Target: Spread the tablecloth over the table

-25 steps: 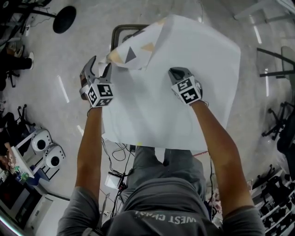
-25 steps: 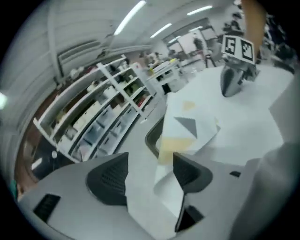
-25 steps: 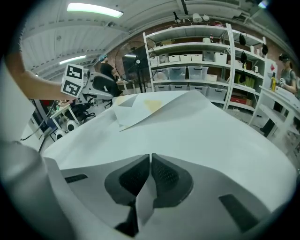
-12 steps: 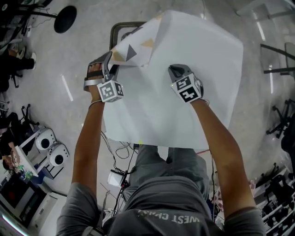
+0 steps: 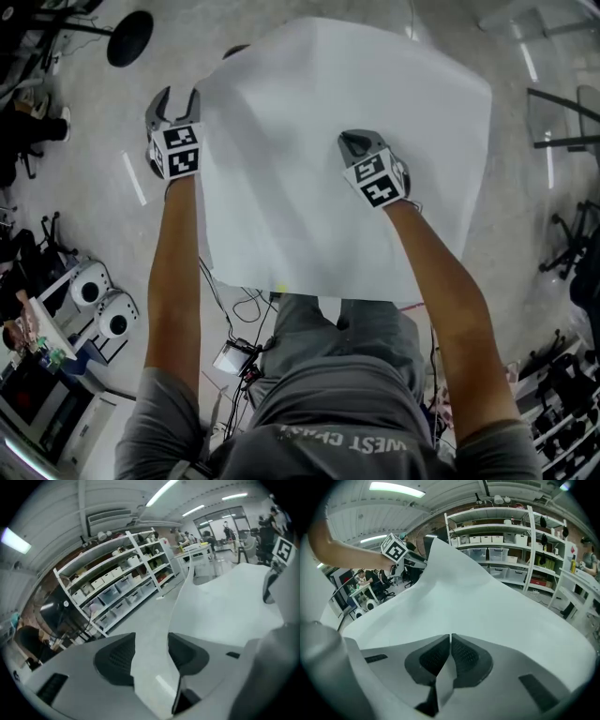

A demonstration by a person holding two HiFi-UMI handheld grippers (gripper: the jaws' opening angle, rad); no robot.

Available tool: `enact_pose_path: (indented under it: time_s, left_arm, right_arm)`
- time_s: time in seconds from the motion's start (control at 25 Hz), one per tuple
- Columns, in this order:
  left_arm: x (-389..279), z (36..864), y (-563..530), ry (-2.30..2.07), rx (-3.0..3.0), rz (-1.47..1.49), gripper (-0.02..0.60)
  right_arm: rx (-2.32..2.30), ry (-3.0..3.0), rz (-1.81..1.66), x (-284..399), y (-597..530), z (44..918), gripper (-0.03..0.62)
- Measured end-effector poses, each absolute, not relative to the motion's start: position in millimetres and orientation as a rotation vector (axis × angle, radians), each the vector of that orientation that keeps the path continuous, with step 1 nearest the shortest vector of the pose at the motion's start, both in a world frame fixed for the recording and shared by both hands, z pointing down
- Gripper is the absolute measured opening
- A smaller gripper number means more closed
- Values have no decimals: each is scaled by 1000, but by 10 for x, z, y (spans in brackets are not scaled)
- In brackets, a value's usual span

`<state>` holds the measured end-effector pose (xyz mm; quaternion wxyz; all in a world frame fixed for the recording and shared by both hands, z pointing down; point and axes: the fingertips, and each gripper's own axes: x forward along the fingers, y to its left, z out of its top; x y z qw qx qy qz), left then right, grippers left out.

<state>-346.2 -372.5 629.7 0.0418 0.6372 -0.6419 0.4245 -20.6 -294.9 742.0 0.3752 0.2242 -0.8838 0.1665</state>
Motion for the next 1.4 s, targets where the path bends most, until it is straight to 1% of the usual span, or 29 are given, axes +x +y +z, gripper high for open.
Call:
enact_pose_path:
  time_s: [0.16,0.32,0.4,0.48,0.6,0.68,0.84,1.16,1.4]
  left_arm:
    - [-3762,6441,-3594,-1997,1768,1147,218]
    - [-3763,6622,-3315,-1954,1747,1184,218]
    - [-3471,6605,-3237,-1919,1867,1228,218]
    - [-2981,6594,-3152,-1810,2068,1228,216]
    - [-2269,6749,-2935,-1567,2270,1065,216]
    - [-2006,6929,-2796,-1468,2274,993,216]
    - [-1748,7260,-2537,-1373,2203,964,216]
    - [-1734,7304,-2269,-1434,2178,913,212]
    - [-1802,7304,-2180,-1409,2171,918,210]
  right_arm:
    - [579,-2261,424,-157,-2951,7422,21]
    - [575,-2257,426,-153,-2937,7428,21]
    - [578,-2259,418,-124,-2944,7420,21]
    - [585,-2258,408,-119,-2938,7374,21]
    - [592,-2262,388,-182,-2928,7342,21]
    - [597,-2267,375,-216,-2947,7346,21]
    - [606,-2267,346,-164,-2964,7379,18]
    - [626,-2261,275,-165,-2833,7390,9]
    - [639,-2249,340,-225,-2779,7394,9]
